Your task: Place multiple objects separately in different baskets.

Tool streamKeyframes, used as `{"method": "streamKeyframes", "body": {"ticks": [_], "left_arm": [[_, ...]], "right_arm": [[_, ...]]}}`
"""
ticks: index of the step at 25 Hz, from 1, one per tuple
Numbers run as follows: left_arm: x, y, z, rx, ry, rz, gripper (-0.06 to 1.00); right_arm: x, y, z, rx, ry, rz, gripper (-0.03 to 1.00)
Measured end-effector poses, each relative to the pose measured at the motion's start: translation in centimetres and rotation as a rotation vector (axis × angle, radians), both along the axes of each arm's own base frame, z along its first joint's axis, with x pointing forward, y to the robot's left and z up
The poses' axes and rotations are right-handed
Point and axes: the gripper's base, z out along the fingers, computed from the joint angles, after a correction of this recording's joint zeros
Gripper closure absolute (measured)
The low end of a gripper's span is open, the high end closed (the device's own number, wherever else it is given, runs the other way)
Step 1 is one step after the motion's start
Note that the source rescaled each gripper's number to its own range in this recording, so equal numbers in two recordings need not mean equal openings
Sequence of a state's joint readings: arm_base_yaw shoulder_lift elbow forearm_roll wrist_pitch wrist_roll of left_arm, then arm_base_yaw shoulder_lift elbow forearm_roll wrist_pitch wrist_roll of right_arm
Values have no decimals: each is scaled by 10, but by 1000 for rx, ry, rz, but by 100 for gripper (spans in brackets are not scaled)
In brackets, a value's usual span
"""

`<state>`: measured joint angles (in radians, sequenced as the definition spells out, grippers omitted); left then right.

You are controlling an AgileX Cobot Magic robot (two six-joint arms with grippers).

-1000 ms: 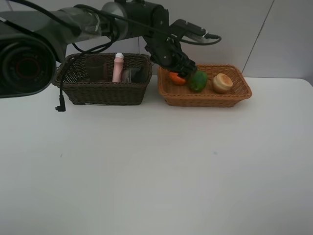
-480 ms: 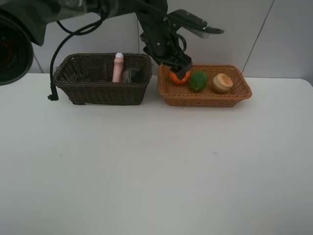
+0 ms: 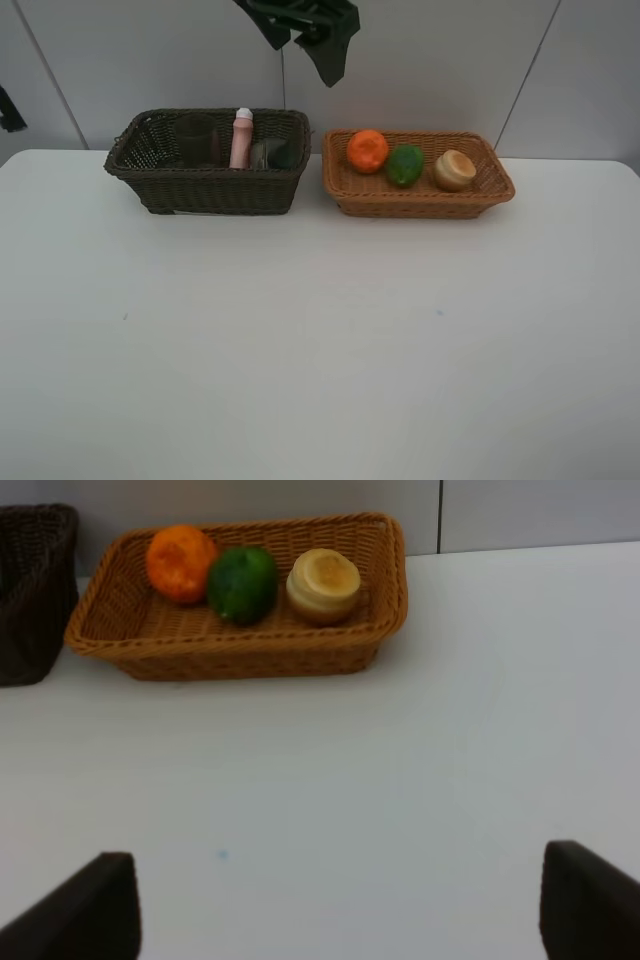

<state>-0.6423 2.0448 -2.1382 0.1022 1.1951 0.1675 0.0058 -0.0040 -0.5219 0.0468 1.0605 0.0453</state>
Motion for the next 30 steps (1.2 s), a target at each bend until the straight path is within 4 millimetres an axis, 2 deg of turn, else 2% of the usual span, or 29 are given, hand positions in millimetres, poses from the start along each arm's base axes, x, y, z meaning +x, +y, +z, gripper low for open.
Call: {"method": "streamKeyframes", "body": {"ticks": [4, 8, 11, 15, 20, 24, 30], "left_arm": [[-17, 14, 5, 21, 20, 3, -5], [-38, 39, 5, 3, 33, 17, -5], [-58, 69, 3, -12, 36, 54, -5], [-92, 121, -2, -29, 53, 156, -5], [-150, 181, -2, -92, 47, 288, -5], [-199, 218, 1, -153, -24, 398, -5], [-269, 251, 8, -225, -208, 551, -5]], "right_arm": [[0, 0, 0, 0, 0, 0, 15], [0, 0, 0, 0, 0, 0, 15], [0, 0, 0, 0, 0, 0, 15], [0, 0, 0, 0, 0, 0, 15], [0, 0, 0, 0, 0, 0, 15], [0, 0, 0, 0, 0, 0, 15], [0, 0, 0, 0, 0, 0, 15]]}}
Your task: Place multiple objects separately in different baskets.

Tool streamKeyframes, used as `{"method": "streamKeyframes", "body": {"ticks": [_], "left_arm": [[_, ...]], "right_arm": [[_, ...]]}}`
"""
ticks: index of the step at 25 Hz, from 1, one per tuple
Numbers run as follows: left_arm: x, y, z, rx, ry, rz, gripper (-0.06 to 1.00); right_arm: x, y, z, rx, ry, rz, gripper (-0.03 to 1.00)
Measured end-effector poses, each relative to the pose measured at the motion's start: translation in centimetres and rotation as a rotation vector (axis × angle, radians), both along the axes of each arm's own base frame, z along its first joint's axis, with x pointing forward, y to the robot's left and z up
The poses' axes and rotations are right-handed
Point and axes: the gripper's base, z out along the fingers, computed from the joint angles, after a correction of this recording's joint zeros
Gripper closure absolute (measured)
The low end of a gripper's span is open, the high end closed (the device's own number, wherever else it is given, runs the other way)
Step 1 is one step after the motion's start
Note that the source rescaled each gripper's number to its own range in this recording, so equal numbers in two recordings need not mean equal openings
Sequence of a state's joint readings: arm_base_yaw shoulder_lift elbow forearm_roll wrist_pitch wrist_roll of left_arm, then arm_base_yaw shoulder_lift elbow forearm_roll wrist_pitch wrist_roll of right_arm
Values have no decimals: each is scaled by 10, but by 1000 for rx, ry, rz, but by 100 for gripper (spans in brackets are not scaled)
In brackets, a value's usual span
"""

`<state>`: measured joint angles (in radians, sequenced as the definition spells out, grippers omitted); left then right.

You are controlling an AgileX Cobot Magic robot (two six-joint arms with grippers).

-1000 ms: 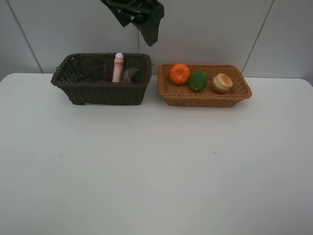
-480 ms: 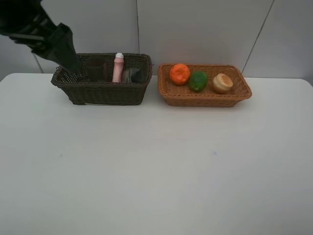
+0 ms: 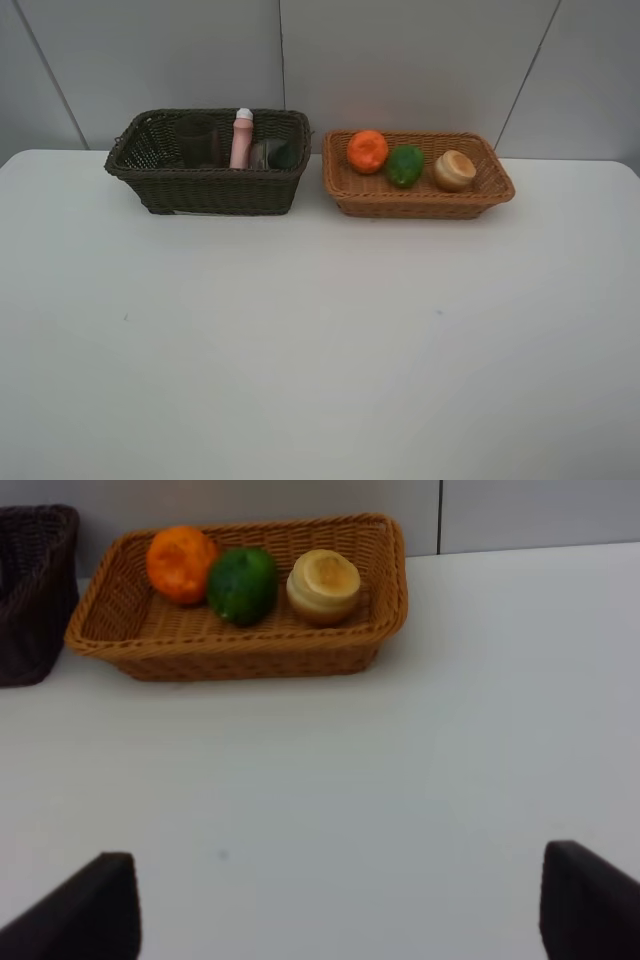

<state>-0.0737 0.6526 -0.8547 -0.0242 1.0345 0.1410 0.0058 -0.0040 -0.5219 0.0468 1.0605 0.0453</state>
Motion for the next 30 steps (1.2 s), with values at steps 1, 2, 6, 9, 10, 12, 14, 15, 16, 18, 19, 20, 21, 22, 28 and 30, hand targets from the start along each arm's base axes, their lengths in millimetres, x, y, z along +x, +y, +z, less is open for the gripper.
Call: {"method": "streamKeyframes", "body": {"ticks": [1, 2, 6, 9, 10, 12, 14, 15, 16, 18, 19, 20, 21, 22, 28, 30], "left_arm": [[-12, 3, 0, -4, -33, 23, -5], [-23, 5, 0, -8, -61, 44, -5], [-59, 7, -5, -29, -136, 121, -5], [-84, 5, -11, -58, -205, 160, -5], [-90, 4, -13, -65, -223, 163, -5], [-105, 3, -19, -70, -264, 165, -5], [-117, 2, -25, -76, -295, 167, -5], [-124, 1, -28, -79, -316, 169, -5], [-131, 1, -31, -81, -337, 169, -5], [-138, 0, -34, -85, -359, 168, -5], [-140, 0, -33, -85, -366, 168, -5], [-140, -1, -33, -88, -369, 167, -5], [-140, -1, -32, -93, -370, 166, -5], [-140, -1, -32, -95, -370, 164, -5], [-140, -3, -32, -112, -368, 152, -5], [-137, -3, -37, -119, -348, 153, -5]], "right_arm": [[0, 0, 0, 0, 0, 0, 15], [0, 0, 0, 0, 0, 0, 15], [0, 0, 0, 0, 0, 0, 15], [0, 0, 0, 0, 0, 0, 15], [0, 0, 0, 0, 0, 0, 15], [0, 0, 0, 0, 0, 0, 15], [0, 0, 0, 0, 0, 0, 15], [0, 0, 0, 0, 0, 0, 15], [0, 0, 0, 0, 0, 0, 15], [0, 0, 0, 0, 0, 0, 15], [0, 0, 0, 0, 0, 0, 15], [0, 0, 0, 0, 0, 0, 15], [0, 0, 0, 0, 0, 0, 15], [0, 0, 0, 0, 0, 0, 15], [0, 0, 0, 0, 0, 0, 15], [0, 0, 0, 0, 0, 0, 15]]}}
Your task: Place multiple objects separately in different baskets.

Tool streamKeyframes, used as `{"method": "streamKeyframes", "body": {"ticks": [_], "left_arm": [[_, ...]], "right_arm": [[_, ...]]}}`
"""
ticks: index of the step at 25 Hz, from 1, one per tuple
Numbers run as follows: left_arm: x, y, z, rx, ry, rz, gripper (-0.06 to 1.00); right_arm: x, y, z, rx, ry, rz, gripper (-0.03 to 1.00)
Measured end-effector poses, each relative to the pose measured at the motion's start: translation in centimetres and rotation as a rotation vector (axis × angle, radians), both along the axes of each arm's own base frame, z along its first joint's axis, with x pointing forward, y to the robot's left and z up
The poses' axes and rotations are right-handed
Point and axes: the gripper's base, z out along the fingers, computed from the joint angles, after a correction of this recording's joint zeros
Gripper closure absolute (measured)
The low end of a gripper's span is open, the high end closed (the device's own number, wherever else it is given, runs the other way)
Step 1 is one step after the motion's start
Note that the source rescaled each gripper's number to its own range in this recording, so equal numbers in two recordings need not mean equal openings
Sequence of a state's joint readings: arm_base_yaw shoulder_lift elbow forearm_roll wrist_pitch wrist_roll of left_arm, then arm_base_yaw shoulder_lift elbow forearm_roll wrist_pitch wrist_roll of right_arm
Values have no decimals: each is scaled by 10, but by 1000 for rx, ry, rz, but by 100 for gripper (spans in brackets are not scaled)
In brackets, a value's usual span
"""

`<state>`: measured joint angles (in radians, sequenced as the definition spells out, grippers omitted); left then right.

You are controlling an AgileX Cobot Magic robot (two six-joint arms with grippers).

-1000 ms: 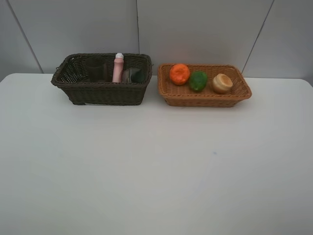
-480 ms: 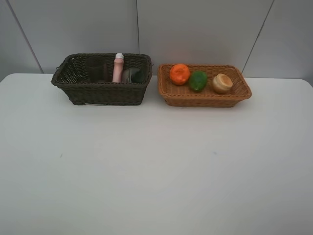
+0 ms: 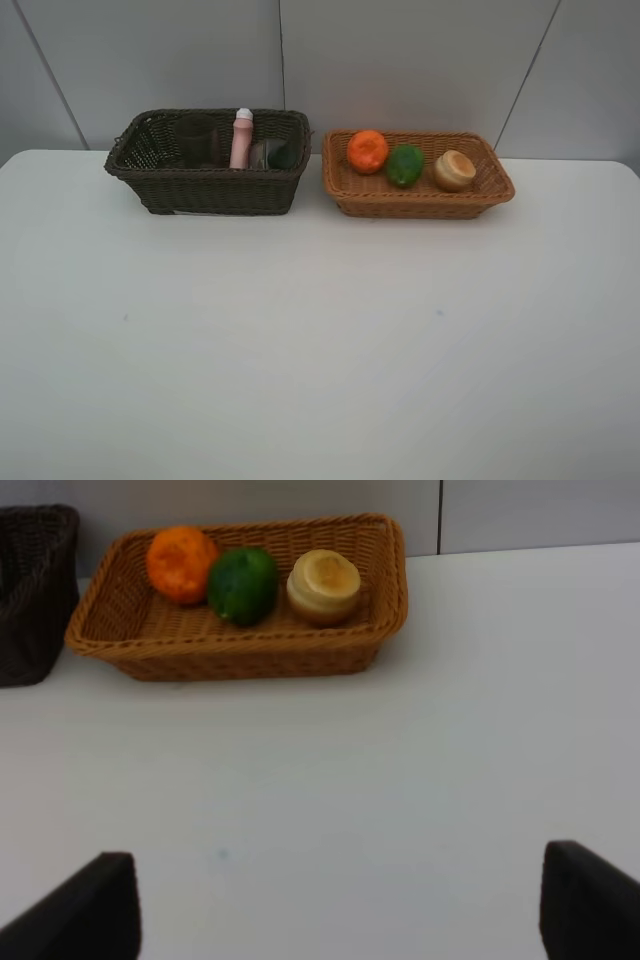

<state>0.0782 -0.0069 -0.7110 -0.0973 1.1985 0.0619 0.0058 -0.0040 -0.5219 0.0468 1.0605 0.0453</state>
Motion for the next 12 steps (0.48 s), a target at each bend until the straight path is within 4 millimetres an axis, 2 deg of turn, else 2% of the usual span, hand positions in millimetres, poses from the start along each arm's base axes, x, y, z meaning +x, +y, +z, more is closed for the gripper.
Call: {"method": "streamKeyframes", "body": {"ticks": [8, 12], "left_arm": [[24, -7, -44, -142, 180, -32, -5], [26, -7, -51, -183, 209, -4, -5]], "right_arm": [[0, 0, 0, 0, 0, 0, 15], [0, 0, 0, 0, 0, 0, 15]]}}
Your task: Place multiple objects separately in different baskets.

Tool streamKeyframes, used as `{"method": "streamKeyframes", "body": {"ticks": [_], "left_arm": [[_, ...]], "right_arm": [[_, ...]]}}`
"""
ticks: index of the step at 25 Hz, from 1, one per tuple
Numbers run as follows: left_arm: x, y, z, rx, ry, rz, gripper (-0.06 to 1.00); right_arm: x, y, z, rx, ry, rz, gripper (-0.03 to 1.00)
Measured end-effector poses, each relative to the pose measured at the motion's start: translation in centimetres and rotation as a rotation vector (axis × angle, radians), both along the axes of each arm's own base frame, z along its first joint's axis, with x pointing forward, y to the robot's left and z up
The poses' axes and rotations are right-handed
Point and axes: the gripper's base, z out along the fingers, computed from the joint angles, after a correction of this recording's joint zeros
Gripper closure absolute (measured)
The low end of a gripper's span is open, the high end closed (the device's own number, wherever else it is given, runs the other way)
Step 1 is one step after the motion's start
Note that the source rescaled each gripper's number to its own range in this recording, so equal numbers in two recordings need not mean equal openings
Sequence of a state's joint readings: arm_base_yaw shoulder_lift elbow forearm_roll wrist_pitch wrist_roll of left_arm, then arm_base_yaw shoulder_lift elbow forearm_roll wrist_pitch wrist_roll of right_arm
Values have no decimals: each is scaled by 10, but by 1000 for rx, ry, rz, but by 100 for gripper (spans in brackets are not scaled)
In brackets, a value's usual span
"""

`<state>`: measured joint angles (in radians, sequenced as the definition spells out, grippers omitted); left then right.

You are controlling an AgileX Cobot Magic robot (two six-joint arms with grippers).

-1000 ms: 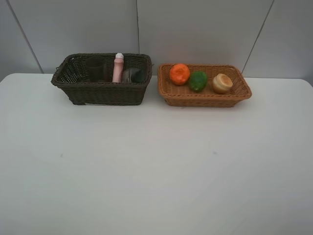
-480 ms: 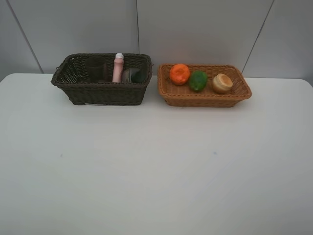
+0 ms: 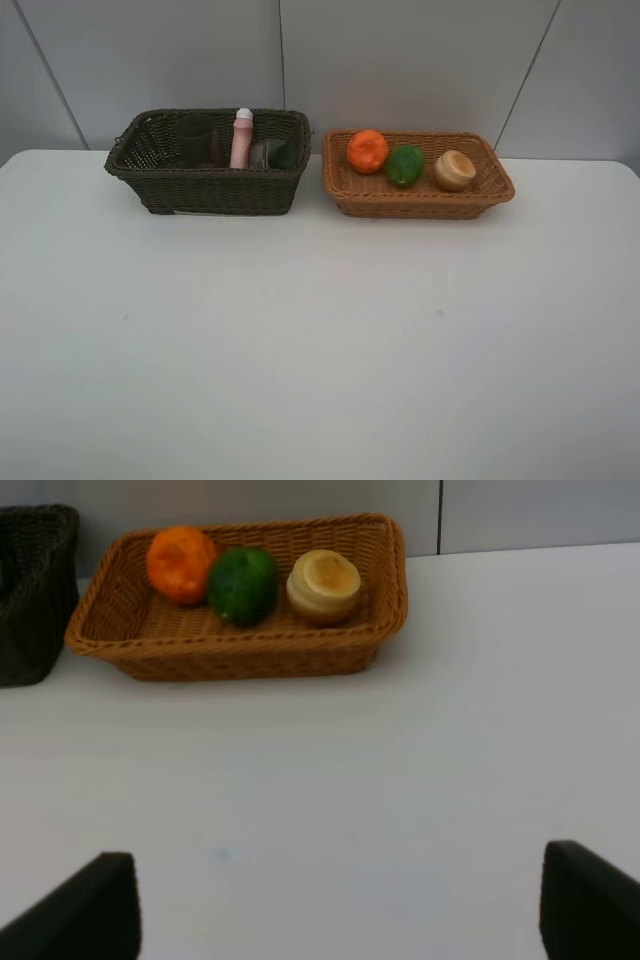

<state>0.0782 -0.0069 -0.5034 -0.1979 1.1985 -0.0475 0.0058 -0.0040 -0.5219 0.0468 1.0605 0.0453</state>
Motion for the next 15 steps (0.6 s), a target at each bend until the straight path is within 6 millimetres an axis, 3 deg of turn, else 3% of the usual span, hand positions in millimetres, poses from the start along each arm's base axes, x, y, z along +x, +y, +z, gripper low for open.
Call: {"method": "streamKeyframes", "body": {"ticks": [4, 10, 15], "left_arm": [[-1, 1, 3, 6, -11, 11, -5], [-11, 9, 31, 189, -154, 7, -5], [-4, 12, 16, 206, -88, 20, -5]], "right_arm": [[0, 0, 0, 0, 0, 0, 15], [0, 0, 0, 0, 0, 0, 15], [0, 0, 0, 0, 0, 0, 15]]}}
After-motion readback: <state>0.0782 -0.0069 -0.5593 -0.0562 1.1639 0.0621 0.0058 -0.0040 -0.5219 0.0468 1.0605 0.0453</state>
